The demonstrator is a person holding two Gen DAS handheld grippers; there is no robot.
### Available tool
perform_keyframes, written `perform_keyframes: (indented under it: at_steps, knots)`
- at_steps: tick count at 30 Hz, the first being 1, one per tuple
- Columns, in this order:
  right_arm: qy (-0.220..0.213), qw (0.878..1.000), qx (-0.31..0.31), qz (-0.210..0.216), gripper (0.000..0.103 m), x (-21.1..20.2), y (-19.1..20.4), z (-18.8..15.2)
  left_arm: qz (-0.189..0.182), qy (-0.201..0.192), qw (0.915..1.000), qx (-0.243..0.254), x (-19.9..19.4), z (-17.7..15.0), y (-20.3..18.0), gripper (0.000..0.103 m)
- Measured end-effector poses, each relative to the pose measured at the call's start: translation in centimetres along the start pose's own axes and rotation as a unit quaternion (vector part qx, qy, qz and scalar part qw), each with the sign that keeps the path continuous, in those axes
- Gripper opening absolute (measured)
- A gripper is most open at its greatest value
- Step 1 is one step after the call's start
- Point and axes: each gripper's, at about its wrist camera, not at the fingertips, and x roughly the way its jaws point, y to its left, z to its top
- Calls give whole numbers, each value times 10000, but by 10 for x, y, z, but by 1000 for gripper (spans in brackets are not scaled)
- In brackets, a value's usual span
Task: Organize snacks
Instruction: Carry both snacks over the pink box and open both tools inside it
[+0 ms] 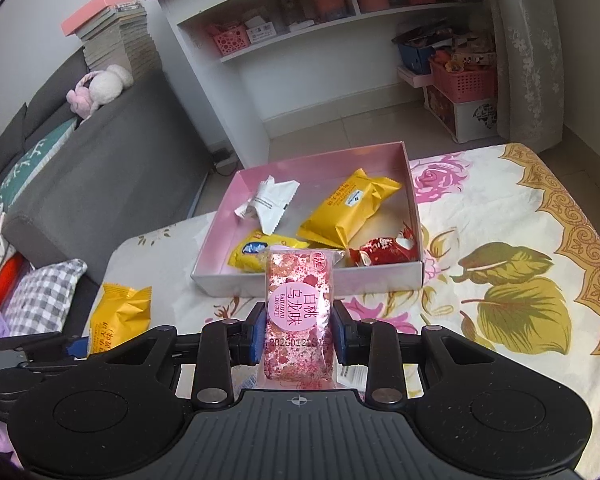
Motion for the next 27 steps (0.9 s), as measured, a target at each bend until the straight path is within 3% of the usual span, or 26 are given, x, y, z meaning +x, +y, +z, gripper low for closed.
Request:
perform_keyframes:
  at_steps: [12,27]
  knots:
    - [-365,9969,694,-57,31,46,-36,54,-74,-93,9999,64,61,72,-44,38]
    - [-447,9943,969,14,31,83,-75,69,-219,-196,9995,95,126,110,-72,38]
